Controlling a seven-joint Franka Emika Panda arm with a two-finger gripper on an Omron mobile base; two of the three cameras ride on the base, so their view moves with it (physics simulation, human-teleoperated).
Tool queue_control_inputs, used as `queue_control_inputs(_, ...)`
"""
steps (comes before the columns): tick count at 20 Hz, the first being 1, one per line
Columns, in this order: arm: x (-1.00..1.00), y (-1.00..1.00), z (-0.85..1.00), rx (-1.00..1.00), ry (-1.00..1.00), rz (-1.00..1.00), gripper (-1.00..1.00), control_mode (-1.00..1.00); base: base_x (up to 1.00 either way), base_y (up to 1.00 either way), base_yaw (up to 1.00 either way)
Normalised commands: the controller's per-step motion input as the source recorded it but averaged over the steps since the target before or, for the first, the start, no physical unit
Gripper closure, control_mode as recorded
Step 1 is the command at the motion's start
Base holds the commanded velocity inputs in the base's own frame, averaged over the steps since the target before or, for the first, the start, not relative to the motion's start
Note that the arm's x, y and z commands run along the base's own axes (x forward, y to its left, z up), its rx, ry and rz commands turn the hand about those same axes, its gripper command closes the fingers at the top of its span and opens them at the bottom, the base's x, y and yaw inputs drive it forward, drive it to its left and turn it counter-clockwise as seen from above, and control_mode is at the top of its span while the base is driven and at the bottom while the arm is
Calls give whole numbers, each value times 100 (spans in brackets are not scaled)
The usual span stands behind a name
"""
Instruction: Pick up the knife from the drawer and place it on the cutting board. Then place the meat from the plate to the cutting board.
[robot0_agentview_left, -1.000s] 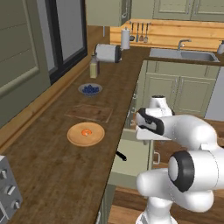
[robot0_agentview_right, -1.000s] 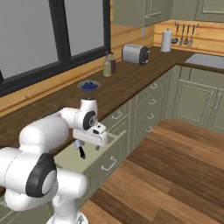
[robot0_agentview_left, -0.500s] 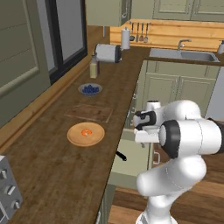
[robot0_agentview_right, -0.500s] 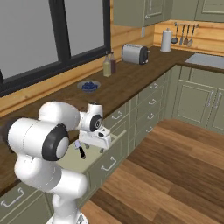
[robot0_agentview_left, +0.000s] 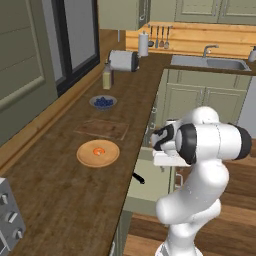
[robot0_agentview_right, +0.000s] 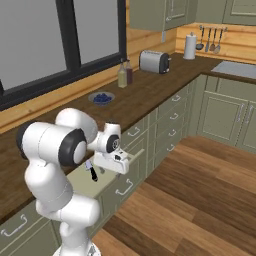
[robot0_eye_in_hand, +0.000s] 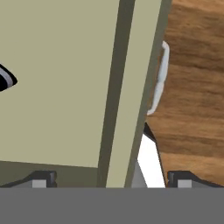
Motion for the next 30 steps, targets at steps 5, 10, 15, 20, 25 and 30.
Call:
queue_control_inputs(5, 7, 0, -32, 0, 3, -3, -100, -100, 0, 0, 0)
queue_control_inputs(10, 5, 0, -34, 0, 4, -3, -100, -100, 0, 0, 0)
queue_control_inputs(15, -7, -26, -20, 0, 11, -2, -100, -100, 0, 0, 0)
queue_control_inputs(20, -59, -98, -2, 0, 13, -2, -100, -100, 0, 0, 0)
queue_control_inputs(25, -65, -97, 2, 1, 5, 0, -100, -100, 0, 0, 0)
queue_control_inputs(30, -38, -70, 44, 4, 0, 0, -100, -100, 0, 0, 0)
